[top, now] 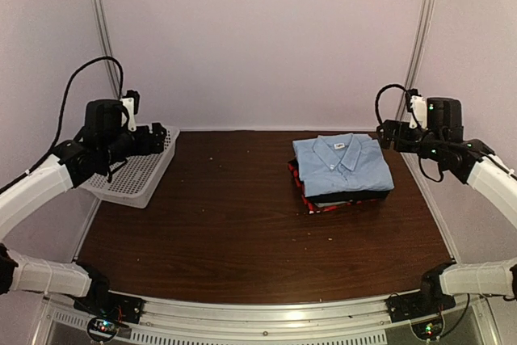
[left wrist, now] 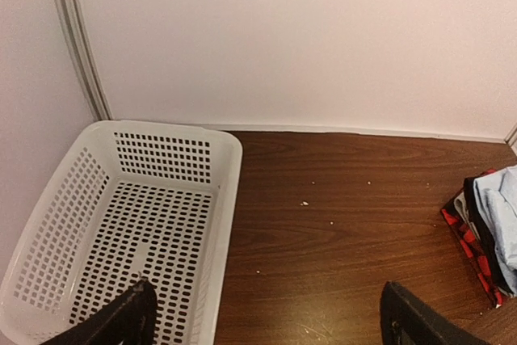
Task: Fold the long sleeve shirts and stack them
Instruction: Reset both arms
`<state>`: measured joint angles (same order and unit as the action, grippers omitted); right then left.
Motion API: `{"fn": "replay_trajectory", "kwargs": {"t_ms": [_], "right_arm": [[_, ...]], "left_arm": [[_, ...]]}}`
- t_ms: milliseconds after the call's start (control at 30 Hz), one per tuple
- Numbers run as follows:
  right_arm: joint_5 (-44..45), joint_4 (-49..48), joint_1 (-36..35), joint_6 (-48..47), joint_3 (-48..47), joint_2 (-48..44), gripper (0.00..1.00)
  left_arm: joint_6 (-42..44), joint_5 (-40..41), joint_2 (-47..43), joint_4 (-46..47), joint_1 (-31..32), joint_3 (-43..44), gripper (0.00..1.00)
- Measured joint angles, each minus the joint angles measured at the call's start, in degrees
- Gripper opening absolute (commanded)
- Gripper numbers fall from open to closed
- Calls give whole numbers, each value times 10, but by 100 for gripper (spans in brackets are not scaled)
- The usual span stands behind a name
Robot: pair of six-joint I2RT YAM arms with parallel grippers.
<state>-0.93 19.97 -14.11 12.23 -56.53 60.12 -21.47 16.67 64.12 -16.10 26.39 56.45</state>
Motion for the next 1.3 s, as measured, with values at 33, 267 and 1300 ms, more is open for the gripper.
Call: {"fn": "replay_trajectory", "kwargs": {"t_ms": [33,267,1300], "right_arm": [[5,1,0,-1,5,-12,100],[14,-9,1,-12,36,-95,100],[12,-31,1,-20,70,-113,100]], "left_arm": [[3,-5,-17,0,-9,-8,98],[37,-24,-117,11,-17,-47,98],[60,-38,-126,41,-17,-66,98]]}}
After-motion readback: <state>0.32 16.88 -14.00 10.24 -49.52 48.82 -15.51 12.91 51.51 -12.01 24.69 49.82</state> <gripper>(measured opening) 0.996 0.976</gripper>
